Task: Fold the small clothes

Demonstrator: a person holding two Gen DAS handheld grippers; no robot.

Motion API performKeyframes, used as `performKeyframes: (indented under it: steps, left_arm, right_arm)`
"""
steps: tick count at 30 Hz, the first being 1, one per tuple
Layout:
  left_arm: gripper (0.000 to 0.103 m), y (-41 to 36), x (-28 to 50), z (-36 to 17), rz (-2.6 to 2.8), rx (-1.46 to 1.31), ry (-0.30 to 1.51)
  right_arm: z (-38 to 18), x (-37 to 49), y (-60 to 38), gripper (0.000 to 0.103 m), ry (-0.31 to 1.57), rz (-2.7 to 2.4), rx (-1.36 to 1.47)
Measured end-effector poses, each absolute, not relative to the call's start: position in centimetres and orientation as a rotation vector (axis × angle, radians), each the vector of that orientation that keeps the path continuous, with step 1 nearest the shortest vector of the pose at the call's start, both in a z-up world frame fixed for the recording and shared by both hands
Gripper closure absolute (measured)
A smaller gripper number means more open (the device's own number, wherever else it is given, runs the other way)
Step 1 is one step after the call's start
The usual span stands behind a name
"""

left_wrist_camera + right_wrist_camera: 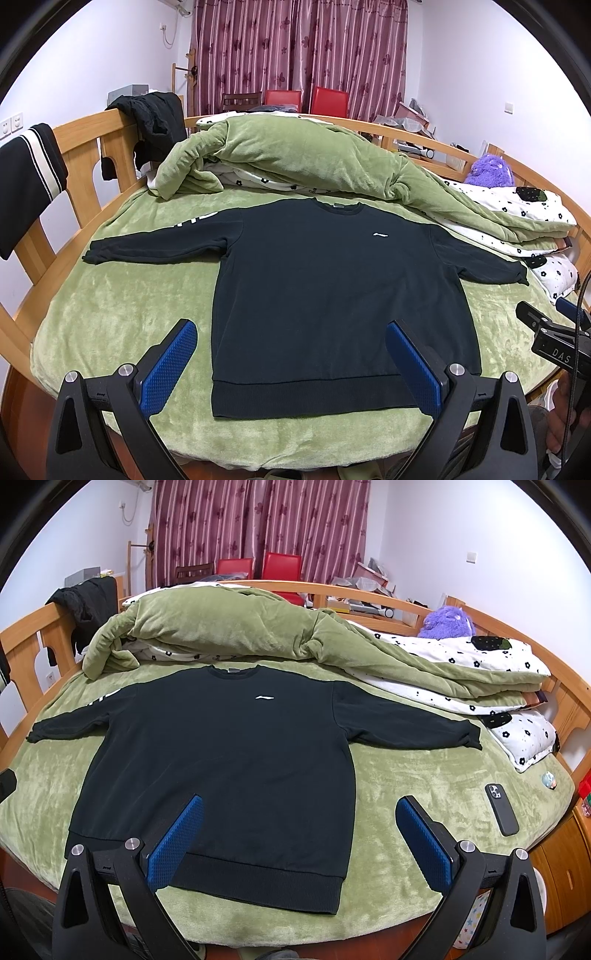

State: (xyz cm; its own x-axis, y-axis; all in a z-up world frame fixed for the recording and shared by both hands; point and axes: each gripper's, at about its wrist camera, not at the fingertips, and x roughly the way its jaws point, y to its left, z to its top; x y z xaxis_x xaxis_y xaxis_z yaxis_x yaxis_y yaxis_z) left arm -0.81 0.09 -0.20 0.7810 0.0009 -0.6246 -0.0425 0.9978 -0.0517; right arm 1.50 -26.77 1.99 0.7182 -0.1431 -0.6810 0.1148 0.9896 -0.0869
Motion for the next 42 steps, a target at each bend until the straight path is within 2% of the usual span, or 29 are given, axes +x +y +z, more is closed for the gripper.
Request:
performKeyframes:
  steps: [28, 42]
  left_arm:
    - [0.001, 2.0, -1.0, -0.5, 0.051, -0.072, 0.666]
    - [0.001, 6.2, 0.3, -3.6, 0.060, -0.145, 0.661]
  right_arm:
    - [1.8, 1.9, -27.8, 0.001, 0.743, -0.148, -0.023]
    - [-1.0, 2.2, -29.2, 0.001, 0.727, -0.152, -0.073]
